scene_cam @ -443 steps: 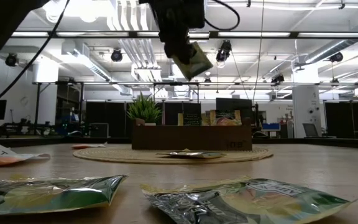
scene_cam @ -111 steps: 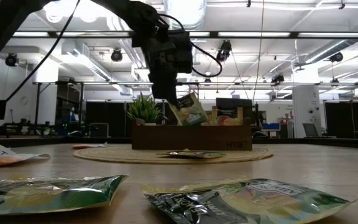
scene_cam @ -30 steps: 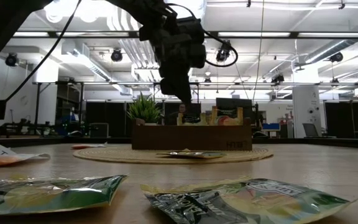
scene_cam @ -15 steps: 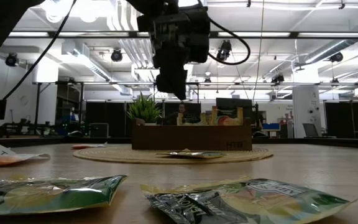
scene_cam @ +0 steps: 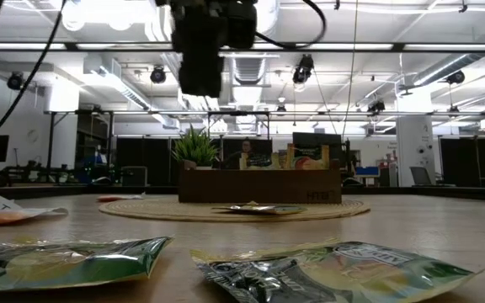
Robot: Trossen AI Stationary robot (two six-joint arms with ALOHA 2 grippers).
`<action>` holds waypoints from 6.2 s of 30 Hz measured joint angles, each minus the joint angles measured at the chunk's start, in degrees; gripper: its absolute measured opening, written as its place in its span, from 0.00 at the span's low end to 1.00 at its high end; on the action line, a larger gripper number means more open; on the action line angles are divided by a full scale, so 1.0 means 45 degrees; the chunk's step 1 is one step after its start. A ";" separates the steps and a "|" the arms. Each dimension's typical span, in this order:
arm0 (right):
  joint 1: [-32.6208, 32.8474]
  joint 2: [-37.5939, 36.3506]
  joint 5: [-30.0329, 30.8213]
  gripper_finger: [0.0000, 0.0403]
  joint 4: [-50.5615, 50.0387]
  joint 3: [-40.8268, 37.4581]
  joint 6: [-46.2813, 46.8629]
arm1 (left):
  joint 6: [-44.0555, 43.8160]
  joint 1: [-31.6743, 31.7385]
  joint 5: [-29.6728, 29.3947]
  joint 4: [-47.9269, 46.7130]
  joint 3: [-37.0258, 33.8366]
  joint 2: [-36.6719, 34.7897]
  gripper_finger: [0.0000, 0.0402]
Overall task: Pick & Place Tea
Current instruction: Put the yellow tea bag into the middle section of the wooden organizer
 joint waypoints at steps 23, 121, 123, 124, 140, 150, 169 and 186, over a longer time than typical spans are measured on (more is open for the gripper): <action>-0.0005 0.0000 -0.1738 0.17 -0.0258 -0.0112 -0.0433 | -0.9831 -0.4604 -0.4120 0.4680 -0.6120 -0.5814 0.19; -0.1093 0.5675 -0.6732 0.40 -0.3450 -0.0233 0.6785 | -0.2080 -0.3252 -0.4906 0.3082 -0.5502 -0.4070 0.55; -0.1321 0.5963 -0.7038 0.42 -0.3429 -0.0233 0.6785 | -0.2282 -0.3252 -0.5309 0.3090 -0.5830 -0.4628 0.55; -0.1462 0.6126 -0.7272 0.42 -0.3416 -0.0233 0.6785 | -0.2360 -0.3252 -0.5511 0.3080 -0.5999 -0.4917 0.55; -0.3278 0.9619 -1.0595 0.51 -0.2342 -0.0161 0.6780 | -0.2951 -0.3246 -0.6669 0.3624 -0.8102 -0.7386 0.55; -0.3682 1.1681 -1.2156 0.51 -0.2020 0.0094 0.6921 | -0.2943 -0.3247 -0.6669 0.3668 -0.8493 -0.7577 0.55; -0.4143 1.4456 -1.1956 0.50 -0.3530 0.2568 0.5846 | -0.3022 -0.3247 -0.6659 0.3673 -0.8500 -0.7742 0.55; -0.4226 1.4960 -1.2100 0.23 -0.3371 0.2605 0.5302 | -0.3772 -0.3247 -0.6582 0.3681 -0.8346 -0.7742 0.55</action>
